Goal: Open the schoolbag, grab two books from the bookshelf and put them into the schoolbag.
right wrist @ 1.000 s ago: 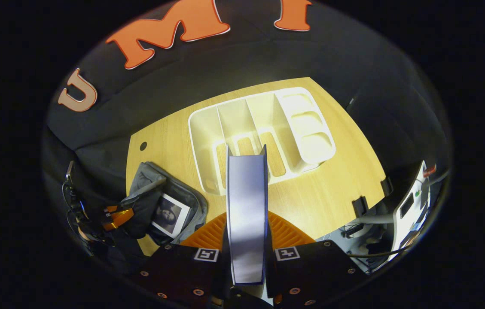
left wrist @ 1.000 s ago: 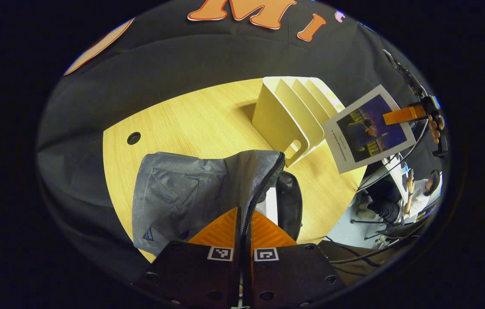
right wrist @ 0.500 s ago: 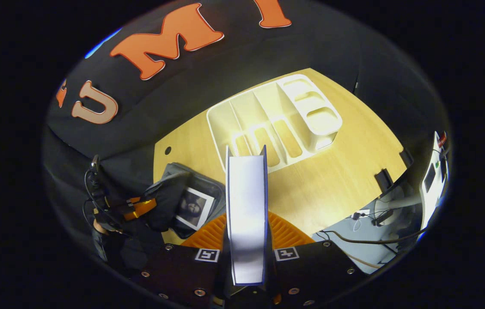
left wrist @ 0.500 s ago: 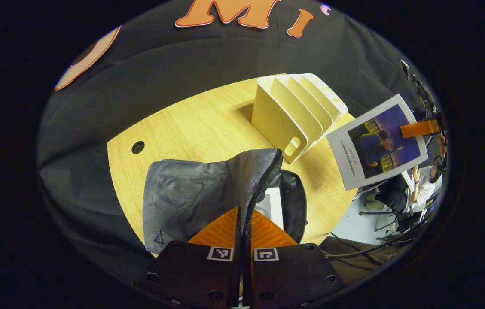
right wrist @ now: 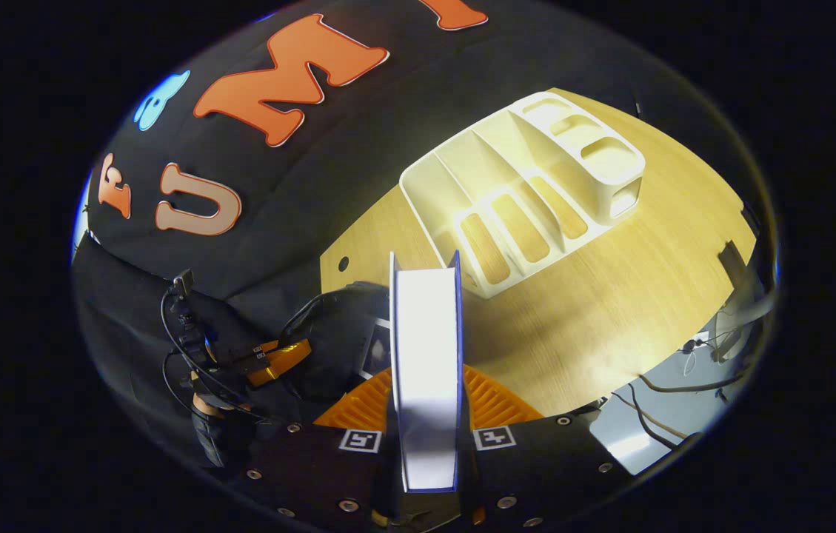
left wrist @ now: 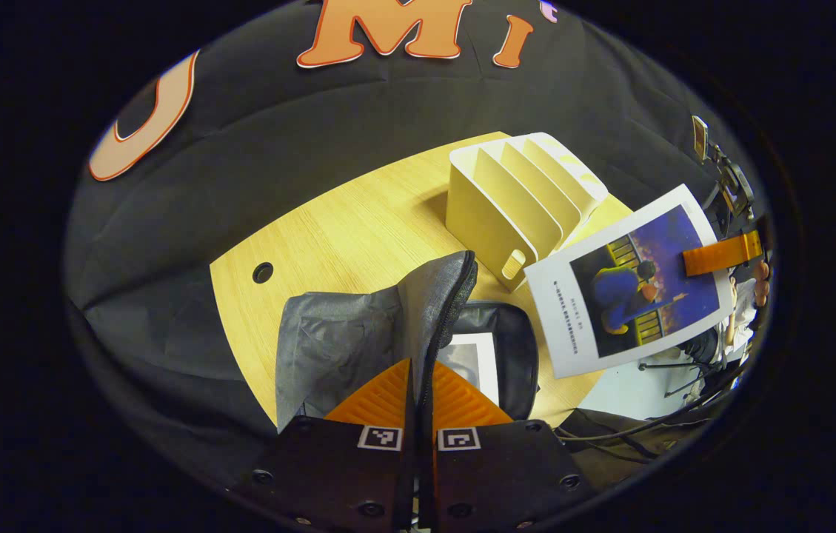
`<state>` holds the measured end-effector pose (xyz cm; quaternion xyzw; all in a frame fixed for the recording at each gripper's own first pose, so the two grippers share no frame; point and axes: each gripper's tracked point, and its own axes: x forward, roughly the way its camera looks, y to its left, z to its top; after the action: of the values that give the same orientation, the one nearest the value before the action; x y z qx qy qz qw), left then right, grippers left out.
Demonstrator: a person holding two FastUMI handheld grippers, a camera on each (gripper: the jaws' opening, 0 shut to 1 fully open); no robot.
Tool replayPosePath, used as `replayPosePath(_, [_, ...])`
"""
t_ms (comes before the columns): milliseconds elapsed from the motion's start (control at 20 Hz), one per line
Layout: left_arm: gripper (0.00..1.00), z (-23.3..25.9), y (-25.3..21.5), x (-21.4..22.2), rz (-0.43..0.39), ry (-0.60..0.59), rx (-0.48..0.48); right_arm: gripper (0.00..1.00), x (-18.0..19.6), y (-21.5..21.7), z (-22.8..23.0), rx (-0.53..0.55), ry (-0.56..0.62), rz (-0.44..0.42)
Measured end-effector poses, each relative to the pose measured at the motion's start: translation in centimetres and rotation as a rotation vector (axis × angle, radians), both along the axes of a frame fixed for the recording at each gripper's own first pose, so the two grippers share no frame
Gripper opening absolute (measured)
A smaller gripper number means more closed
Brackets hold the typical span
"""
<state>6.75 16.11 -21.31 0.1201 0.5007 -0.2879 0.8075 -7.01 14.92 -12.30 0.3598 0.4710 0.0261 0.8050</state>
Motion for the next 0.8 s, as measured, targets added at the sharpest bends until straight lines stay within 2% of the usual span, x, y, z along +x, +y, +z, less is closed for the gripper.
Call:
replayPosePath(250, [0.04, 1.4, 0.8, 1.0, 0.043, -0.027, -0.013, 0.3, 1.7, 4.8, -1.7, 0.105, -0.008, 0.003])
replayPosePath(450, [0.04, 2.3, 0.7, 0.9, 0.053, -0.024, -0.045, 0.3, 2.6, 9.5, -3.9, 0.24, 0.004, 0.014])
replayPosePath(800, [0.04, 4.0, 0.5, 0.7, 0.071, -0.028, -0.1, 0.3, 4.9, 11.4, -5.2, 0.312, -0.064, -0.014])
